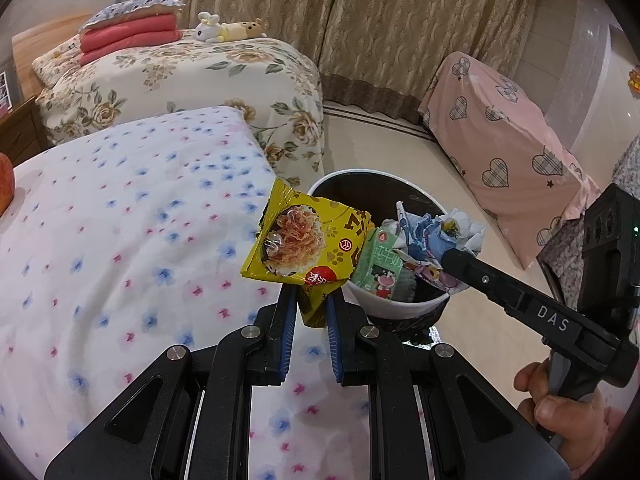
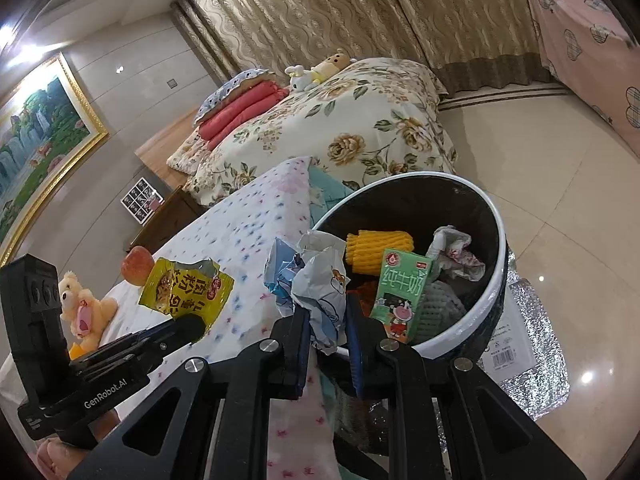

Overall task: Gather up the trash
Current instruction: 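Carry the yellow snack bag and blue-white wrapper over the trash bin with both tools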

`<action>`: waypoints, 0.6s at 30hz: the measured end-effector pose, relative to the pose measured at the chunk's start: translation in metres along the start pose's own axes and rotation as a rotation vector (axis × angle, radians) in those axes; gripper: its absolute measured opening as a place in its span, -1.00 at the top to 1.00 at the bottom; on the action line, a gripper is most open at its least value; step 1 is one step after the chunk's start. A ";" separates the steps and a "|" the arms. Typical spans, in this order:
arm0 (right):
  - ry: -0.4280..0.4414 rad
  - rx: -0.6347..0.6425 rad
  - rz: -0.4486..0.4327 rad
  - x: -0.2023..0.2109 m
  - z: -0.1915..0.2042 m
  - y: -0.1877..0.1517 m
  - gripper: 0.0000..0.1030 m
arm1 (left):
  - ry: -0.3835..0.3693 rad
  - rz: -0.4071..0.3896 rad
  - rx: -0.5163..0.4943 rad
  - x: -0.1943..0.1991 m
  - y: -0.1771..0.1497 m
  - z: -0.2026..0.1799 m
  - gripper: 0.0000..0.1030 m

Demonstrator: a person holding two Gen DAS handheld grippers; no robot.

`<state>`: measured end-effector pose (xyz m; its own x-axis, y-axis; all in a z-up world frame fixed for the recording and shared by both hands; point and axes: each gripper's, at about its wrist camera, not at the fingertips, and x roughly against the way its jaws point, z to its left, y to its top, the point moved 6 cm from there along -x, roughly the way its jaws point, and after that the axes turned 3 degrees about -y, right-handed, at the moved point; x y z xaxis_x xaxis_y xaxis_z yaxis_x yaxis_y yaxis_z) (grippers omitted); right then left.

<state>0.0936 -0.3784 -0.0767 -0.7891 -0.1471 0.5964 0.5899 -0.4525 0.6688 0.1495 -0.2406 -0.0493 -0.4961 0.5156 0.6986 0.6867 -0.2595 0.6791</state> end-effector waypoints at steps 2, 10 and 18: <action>-0.001 -0.001 0.001 -0.001 -0.001 0.001 0.68 | -0.003 -0.001 -0.006 -0.001 0.002 -0.003 0.74; -0.008 -0.010 -0.004 0.000 -0.008 0.004 0.68 | -0.011 0.008 -0.026 -0.009 0.006 -0.013 0.74; -0.016 -0.026 -0.004 -0.001 -0.020 0.008 0.68 | -0.010 0.019 -0.041 -0.019 0.010 -0.019 0.74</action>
<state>0.0961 -0.3989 -0.0810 -0.7886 -0.1314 0.6007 0.5817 -0.4761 0.6595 0.1558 -0.2684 -0.0510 -0.4775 0.5186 0.7092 0.6732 -0.3027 0.6747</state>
